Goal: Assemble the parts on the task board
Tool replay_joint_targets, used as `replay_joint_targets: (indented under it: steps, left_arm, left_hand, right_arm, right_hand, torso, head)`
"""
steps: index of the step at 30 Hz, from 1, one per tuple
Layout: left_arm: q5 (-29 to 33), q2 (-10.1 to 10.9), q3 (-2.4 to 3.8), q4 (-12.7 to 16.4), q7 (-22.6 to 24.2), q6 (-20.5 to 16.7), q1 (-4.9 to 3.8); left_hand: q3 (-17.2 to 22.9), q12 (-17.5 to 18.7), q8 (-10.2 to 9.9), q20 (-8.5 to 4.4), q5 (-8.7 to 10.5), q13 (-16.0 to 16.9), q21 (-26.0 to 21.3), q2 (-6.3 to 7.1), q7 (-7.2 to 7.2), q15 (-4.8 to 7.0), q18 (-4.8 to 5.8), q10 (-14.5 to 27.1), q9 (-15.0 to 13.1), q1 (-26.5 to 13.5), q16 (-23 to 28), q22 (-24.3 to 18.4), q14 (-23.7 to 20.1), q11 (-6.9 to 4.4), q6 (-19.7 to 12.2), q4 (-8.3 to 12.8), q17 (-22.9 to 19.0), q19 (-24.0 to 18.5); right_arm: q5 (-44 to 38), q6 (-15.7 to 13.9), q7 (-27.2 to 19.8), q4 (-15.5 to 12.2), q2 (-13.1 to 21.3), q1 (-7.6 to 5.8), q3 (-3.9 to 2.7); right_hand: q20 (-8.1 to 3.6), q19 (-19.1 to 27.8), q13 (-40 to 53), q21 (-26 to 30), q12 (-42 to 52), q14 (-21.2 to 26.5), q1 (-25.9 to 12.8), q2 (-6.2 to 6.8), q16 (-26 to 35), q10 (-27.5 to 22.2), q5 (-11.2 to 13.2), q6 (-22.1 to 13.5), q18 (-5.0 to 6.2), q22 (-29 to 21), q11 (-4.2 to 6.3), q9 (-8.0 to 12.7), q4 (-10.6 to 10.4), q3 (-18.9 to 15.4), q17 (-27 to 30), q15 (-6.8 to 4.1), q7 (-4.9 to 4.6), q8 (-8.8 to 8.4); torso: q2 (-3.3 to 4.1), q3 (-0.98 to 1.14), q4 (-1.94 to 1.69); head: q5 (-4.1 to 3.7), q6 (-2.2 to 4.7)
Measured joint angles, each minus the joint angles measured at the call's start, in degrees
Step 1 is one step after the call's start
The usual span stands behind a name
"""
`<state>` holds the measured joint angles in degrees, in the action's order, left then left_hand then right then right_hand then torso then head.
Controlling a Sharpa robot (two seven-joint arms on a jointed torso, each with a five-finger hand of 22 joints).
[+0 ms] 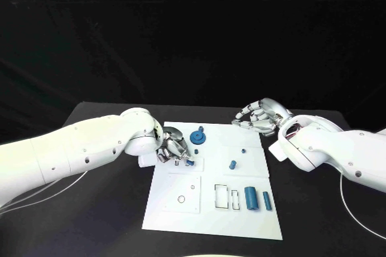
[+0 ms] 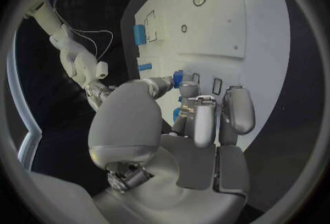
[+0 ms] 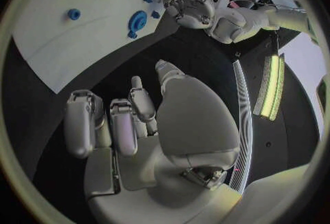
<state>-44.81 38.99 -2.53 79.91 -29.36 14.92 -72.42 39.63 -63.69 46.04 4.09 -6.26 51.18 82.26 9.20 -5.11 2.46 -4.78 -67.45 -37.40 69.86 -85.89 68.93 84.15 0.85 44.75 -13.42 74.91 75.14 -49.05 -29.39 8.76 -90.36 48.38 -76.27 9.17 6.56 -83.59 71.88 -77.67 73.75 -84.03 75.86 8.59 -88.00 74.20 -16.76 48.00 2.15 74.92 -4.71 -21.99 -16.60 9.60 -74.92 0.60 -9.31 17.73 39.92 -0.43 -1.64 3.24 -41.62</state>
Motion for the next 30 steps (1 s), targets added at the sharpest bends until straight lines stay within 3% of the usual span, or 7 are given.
replay_joint_targets:
  steps: [4,5,7,10,19,30]
  left_arm:
    - [-0.78,0.74,0.02,0.93,0.42,-0.93,-0.01]
    - [-1.22,0.91,0.02,1.16,0.56,-1.24,-0.01]
    - [-2.11,1.14,0.02,1.52,0.77,-1.76,-0.01]
    - [-3.75,1.45,0.02,2.06,1.08,-2.83,0.03]
    - [-8.48,1.84,-0.16,3.54,1.57,-6.3,0.38]
    - [-14.16,1.95,-0.69,4.75,1.54,-8.24,1.41]
  left_hand:
    - [0.53,-1.29,0.5,-0.35,-5.61,1.54,0.4,1.26,0.2,0.16,-0.01,-1.94,-0.67,-1.82,-0.57,0.71,-0.17,-0.37,0.85,0.53,0.0,0.35]
    - [1.49,-1.54,0.5,-0.51,-6.38,1.82,0.4,1.57,0.3,0.21,0.0,-2.12,-0.68,-2.13,-0.57,0.95,-0.21,-0.53,0.99,1.49,0.0,0.52]
    - [1.49,-1.95,0.5,-0.78,-8.82,2.4,0.9,1.87,0.7,0.32,0.0,-3.15,-0.88,-2.9,-0.85,1.7,-0.1,-0.74,1.58,1.49,0.0,0.99]
    - [1.49,-2.3,0.78,-0.94,-10.83,3.05,1.11,2.12,0.81,0.62,0.0,-3.79,-1.13,-3.16,-0.85,2.41,-0.21,-0.97,1.93,1.5,0.0,1.36]
    - [1.49,-2.95,0.82,-1.03,-12.76,3.79,1.55,2.55,1.03,0.75,0.0,-4.47,-1.44,-3.58,-0.85,3.53,-0.07,-1.07,2.32,1.5,0.0,2.26]
    - [1.49,-3.04,0.82,-1.23,-13.05,3.93,1.55,3.01,1.2,0.82,0.0,-4.77,-1.44,-4.04,-0.85,3.82,-0.01,-1.34,2.72,1.5,0.0,2.46]
  right_arm:
    - [0.0,-0.04,0.0,0.01,0.02,0.02,0.0]
    - [0.0,-0.05,0.0,0.01,0.04,0.02,0.01]
    - [0.0,-0.07,0.0,0.01,0.11,0.03,0.01]
    - [0.0,-0.1,0.0,0.01,0.21,0.04,0.01]
    - [0.0,-0.2,0.0,-0.11,0.38,0.05,0.01]
    - [0.0,-0.21,0.01,-0.37,0.44,0.1,0.01]
  right_hand:
    - [0.0,0.0,0.0,0.0,0.0,0.0,0.0,0.0,0.0,0.0,0.0,0.0,0.0,0.0,0.0,0.0,0.0,0.0,0.0,0.0,0.0,0.23]
    - [0.0,0.0,0.0,0.0,0.0,0.0,0.0,0.0,0.0,0.0,0.0,0.0,0.0,0.0,0.0,0.0,0.0,0.0,0.0,0.0,0.0,0.23]
    - [0.0,0.0,0.0,0.0,0.0,0.0,0.0,0.0,0.0,0.0,0.0,0.0,0.0,-0.01,0.0,0.01,0.0,0.0,0.0,0.0,0.0,0.23]
    - [0.0,0.0,-0.06,0.0,0.0,0.0,0.0,0.0,0.0,0.0,0.0,0.0,0.0,-0.01,0.0,0.01,0.0,0.0,0.0,0.0,0.0,0.23]
    - [0.0,0.0,-0.09,0.23,0.0,0.0,0.0,0.0,0.0,0.0,0.0,0.0,0.0,-0.01,0.0,0.01,0.0,0.0,0.01,0.0,0.0,0.23]
    - [0.0,0.0,-0.18,0.23,0.0,0.0,0.0,0.0,0.0,0.0,-0.22,0.0,0.0,-0.02,0.0,0.02,0.0,0.0,0.01,0.0,0.0,0.23]
  torso:
    - [-0.01,0.01,0.01]
    - [0.0,0.0,0.0]
    - [0.0,-0.01,0.01]
    - [0.0,-0.04,0.01]
    - [-0.05,-0.09,-0.11]
    - [0.0,-0.1,-0.04]
  head:
    - [0.01,-0.01]
    - [0.01,0.0]
    - [0.01,0.0]
    - [0.09,-0.04]
    - [0.33,-0.15]
    - [0.57,-0.17]
